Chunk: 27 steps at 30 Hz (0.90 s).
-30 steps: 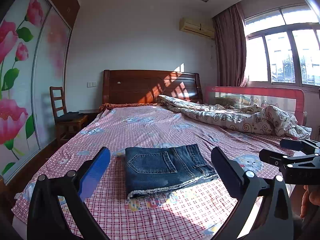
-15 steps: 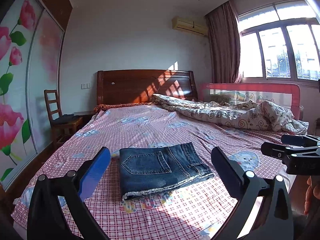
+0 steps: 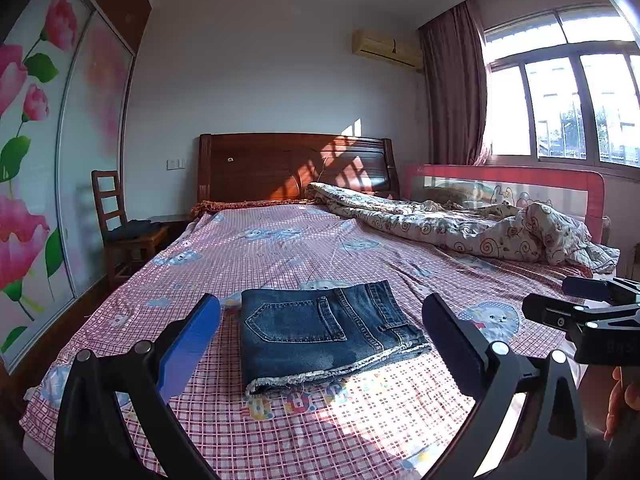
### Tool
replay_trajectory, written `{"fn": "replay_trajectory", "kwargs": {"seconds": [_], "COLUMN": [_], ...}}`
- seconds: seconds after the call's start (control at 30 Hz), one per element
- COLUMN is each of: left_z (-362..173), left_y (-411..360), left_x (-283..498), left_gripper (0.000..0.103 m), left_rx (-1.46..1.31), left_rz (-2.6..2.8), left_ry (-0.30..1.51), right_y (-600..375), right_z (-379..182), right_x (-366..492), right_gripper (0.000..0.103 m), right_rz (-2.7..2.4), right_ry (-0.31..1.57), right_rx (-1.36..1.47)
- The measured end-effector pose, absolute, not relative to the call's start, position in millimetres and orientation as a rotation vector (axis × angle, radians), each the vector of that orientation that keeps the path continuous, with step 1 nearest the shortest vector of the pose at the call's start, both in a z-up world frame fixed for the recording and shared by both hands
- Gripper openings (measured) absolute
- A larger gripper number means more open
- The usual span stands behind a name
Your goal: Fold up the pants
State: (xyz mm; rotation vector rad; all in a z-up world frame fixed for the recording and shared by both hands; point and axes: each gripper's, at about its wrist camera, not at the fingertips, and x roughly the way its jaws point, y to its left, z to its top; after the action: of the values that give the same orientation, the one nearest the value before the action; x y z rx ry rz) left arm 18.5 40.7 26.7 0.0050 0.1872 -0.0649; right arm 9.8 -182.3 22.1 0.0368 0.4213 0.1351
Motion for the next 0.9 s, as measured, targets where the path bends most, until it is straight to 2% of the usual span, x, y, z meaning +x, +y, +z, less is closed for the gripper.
{"fn": "replay_trajectory", "kwargs": {"seconds": [0.9], "left_z": [30.1], "left_y": [39.0], "left_x": [20.6], "left_gripper": [0.101], "left_rx": [0.015], "left_rz": [-0.138], "left_ry": [0.199], "right_y": [-179.6], "right_z": [18.0], "right_x": [13.2], "right_gripper": [0.093], "right_rz": [0.147], "right_ry": [0.437], "right_rx": [0.031]}}
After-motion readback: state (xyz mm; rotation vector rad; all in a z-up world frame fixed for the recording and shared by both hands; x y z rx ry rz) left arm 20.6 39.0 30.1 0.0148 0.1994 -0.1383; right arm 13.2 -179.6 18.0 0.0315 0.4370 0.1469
